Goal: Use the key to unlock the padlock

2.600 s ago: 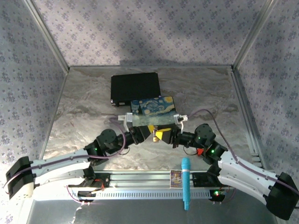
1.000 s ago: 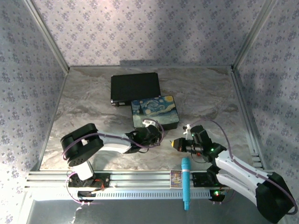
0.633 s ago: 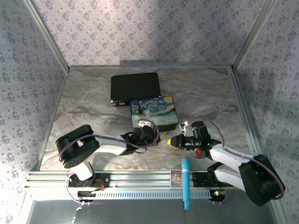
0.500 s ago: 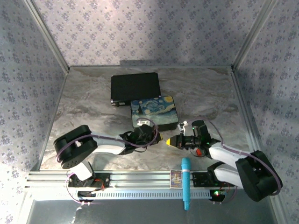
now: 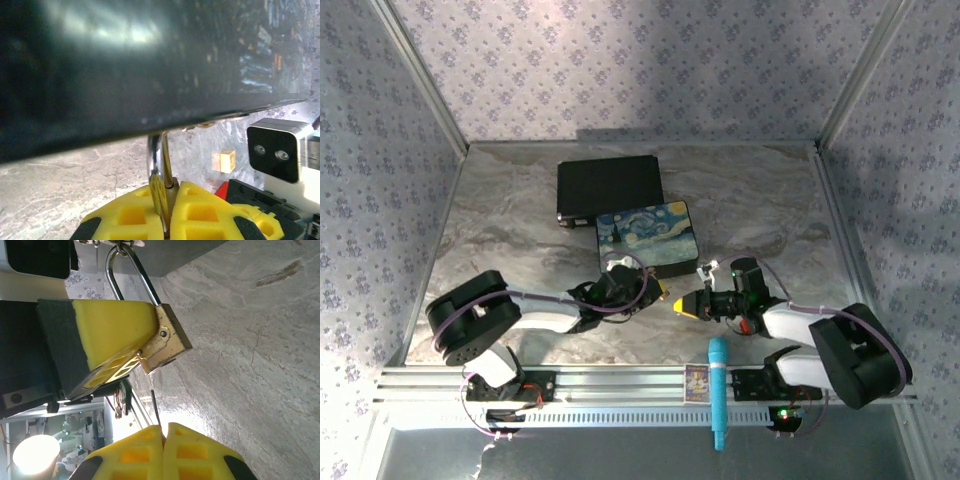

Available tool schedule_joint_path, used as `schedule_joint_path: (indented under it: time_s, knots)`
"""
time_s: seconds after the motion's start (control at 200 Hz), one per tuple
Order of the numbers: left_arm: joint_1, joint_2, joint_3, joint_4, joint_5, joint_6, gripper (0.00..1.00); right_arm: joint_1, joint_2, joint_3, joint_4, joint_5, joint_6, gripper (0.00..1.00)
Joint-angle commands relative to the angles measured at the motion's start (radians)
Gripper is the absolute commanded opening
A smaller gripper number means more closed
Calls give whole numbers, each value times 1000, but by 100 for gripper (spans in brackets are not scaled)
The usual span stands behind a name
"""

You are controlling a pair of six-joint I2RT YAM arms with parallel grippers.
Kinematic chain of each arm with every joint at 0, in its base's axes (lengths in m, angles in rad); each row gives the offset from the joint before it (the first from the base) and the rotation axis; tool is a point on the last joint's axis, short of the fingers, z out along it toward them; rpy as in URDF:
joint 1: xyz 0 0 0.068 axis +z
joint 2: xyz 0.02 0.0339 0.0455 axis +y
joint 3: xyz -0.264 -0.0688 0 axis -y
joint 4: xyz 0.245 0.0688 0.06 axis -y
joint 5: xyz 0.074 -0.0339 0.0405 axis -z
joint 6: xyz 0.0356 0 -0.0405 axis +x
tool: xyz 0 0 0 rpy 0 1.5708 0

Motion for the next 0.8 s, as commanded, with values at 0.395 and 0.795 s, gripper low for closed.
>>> schedule_joint_path:
  time_s: [0.395,0.795]
  knots:
    - [6,-36,-3,180,63,-98,0,-29,61,16,156,-17,73,0]
    - [0,-94,1,114,69,-89,0,-56,33,-11,265,29,143,0]
